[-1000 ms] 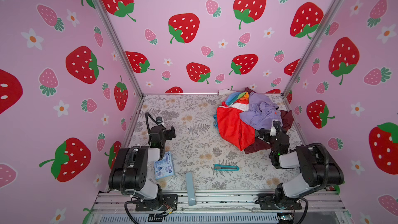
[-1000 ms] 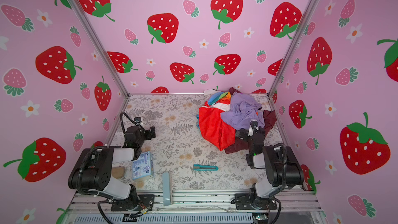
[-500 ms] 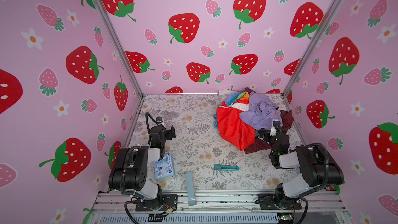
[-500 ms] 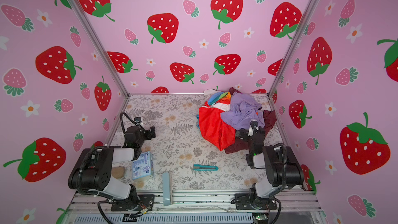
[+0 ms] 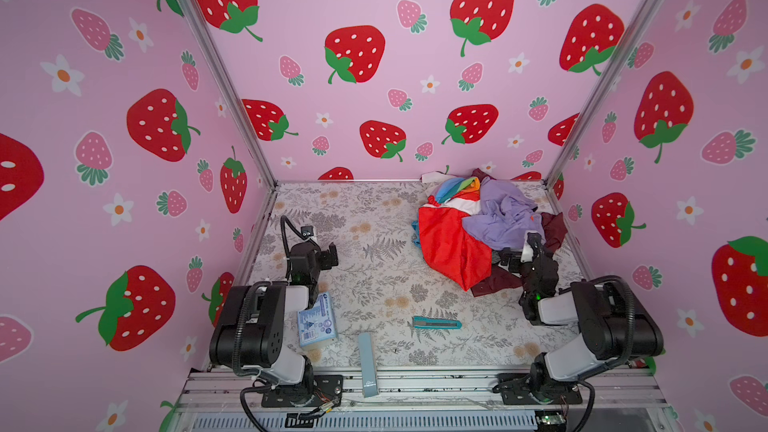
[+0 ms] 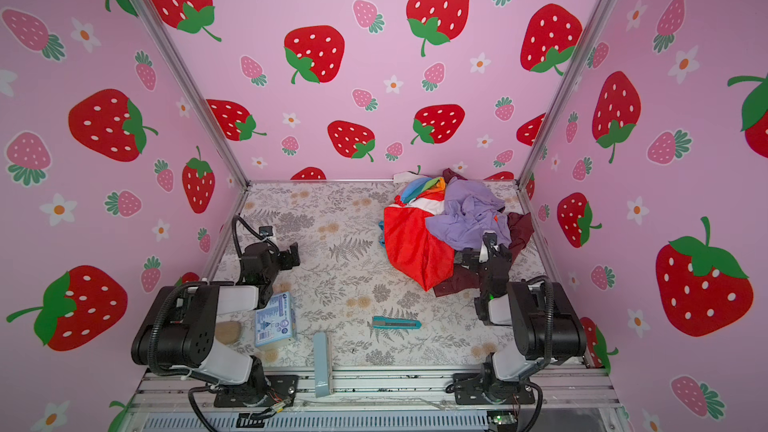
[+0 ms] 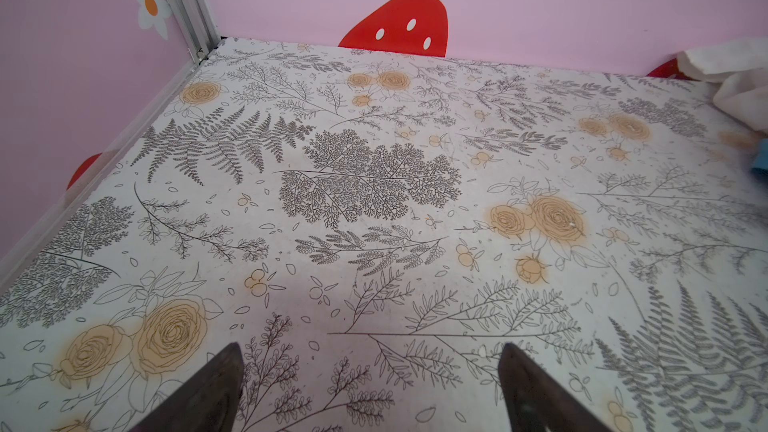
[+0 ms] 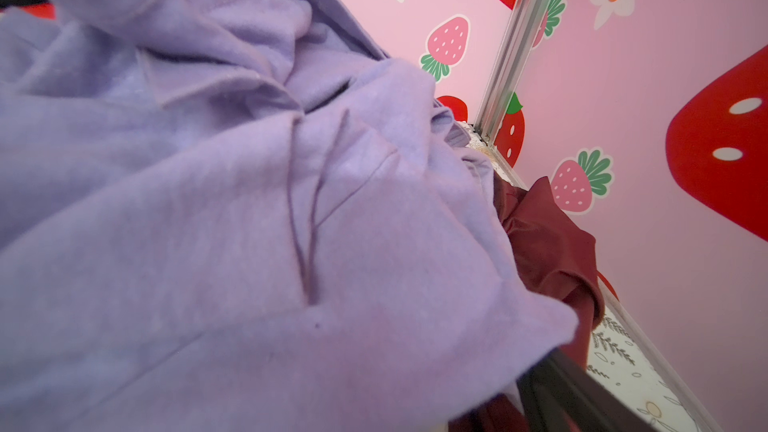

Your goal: Pick out a specific cloth from the pile

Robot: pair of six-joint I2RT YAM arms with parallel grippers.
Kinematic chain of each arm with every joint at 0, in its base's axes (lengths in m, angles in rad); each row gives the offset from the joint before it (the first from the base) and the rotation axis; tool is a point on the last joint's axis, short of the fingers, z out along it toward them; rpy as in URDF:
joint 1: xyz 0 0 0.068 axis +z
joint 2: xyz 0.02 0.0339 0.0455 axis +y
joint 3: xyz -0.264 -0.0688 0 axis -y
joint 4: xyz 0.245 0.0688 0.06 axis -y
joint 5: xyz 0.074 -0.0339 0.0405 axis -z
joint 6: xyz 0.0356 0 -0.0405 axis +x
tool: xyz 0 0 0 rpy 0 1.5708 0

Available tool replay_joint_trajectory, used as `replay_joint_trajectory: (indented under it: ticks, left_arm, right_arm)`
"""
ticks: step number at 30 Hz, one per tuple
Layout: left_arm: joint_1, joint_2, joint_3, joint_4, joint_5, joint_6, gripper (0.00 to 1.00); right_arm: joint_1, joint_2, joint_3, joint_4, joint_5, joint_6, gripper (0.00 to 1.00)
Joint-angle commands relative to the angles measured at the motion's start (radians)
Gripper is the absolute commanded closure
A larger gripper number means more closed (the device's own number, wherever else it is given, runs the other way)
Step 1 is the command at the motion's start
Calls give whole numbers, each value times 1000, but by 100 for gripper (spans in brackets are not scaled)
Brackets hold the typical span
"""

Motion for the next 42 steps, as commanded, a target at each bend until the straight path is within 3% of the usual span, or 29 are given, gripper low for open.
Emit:
replay_joint_trajectory:
  ticks: [1, 8, 16, 20, 24, 31, 33, 34, 35, 42]
  left_arm:
    - [8, -65, 56, -126, 8, -7, 5]
    - [9, -249, 169, -473, 315, 35, 14]
    - [7, -433, 215, -637, 559, 19, 15]
    - [12, -484, 302, -757, 754, 29, 28]
    - [14, -519, 358, -822, 868, 43, 22]
    - [19, -462, 374, -796, 1132, 21, 19]
    - [23, -418, 385, -801, 1173, 18, 19]
    - [27, -391, 392, -798, 1198, 13, 3]
    - [30, -367, 398, -796, 1221, 6, 1]
    - [44, -209, 460, -799, 1326, -32, 1]
  right_arm:
    - [3, -47, 39, -66, 57, 18, 0]
    - [6, -187, 121, -352, 99, 63, 0]
    - [46, -326, 290, -811, 109, 66, 0]
    - [52, -346, 423, -1106, 137, 115, 0]
    - [57, -335, 557, -1354, 139, 167, 0]
    - [92, -299, 759, -1708, 204, 248, 0]
    - [100, -313, 787, -1757, 222, 254, 0]
    - [104, -326, 796, -1772, 225, 258, 0]
    - [108, -340, 801, -1781, 223, 260, 0]
    - [151, -400, 869, -1865, 214, 276, 0]
